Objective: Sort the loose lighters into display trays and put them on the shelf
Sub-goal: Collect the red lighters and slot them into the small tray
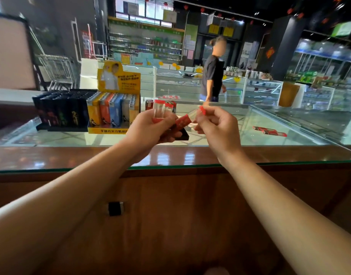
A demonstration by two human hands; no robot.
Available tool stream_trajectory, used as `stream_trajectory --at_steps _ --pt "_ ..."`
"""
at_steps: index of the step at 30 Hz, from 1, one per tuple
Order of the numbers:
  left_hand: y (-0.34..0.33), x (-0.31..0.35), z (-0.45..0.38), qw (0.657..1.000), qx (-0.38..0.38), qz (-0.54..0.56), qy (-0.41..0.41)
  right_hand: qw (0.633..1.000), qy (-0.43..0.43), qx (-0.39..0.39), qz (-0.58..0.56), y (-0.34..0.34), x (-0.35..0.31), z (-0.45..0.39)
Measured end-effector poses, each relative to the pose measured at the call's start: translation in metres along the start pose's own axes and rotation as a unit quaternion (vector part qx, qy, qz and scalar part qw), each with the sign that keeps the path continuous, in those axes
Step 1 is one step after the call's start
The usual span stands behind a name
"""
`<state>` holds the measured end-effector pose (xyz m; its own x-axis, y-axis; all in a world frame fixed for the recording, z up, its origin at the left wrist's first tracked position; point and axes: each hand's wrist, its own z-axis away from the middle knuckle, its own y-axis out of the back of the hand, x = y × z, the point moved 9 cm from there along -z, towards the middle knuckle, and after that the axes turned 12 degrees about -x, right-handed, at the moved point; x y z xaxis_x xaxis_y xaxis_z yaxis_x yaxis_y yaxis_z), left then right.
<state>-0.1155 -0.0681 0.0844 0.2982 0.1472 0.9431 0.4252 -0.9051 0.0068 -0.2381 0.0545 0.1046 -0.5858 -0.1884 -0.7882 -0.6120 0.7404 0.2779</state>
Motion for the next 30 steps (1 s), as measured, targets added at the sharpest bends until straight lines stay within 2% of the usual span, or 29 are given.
stream_trajectory --at_steps 3,6,10,13,16,18,22,26,30 --pt "0.018 0.000 0.003 1.000 0.009 -0.006 0.006 0.998 -0.017 0.010 -0.063 -0.010 0.000 -0.007" --pt "0.032 0.004 0.007 0.999 0.042 -0.019 -0.003 0.996 -0.030 0.001 -0.079 -0.023 0.000 -0.011" --pt "0.058 0.010 0.012 0.991 0.114 -0.057 -0.031 0.996 -0.031 -0.064 0.057 -0.039 0.001 -0.015" --pt "0.069 0.015 0.012 0.984 0.130 -0.112 -0.051 0.981 -0.029 -0.118 0.150 -0.050 0.001 -0.013" --pt "0.071 0.020 0.010 0.975 0.134 -0.168 -0.052 0.970 0.053 -0.131 0.200 -0.060 -0.015 -0.011" --pt "0.070 0.021 0.007 0.970 0.135 -0.196 -0.052 0.949 0.122 -0.138 0.256 -0.071 -0.027 -0.007" --pt "0.069 0.017 0.002 0.969 0.125 -0.210 -0.043 0.912 0.170 -0.096 0.362 -0.083 -0.036 -0.004" --pt "0.068 0.012 -0.002 0.976 0.098 -0.190 -0.033 0.915 0.168 -0.095 0.353 -0.087 -0.033 -0.007" --pt "0.068 0.011 -0.007 0.981 0.081 -0.173 -0.017 0.940 0.142 -0.101 0.293 -0.085 -0.024 -0.013"
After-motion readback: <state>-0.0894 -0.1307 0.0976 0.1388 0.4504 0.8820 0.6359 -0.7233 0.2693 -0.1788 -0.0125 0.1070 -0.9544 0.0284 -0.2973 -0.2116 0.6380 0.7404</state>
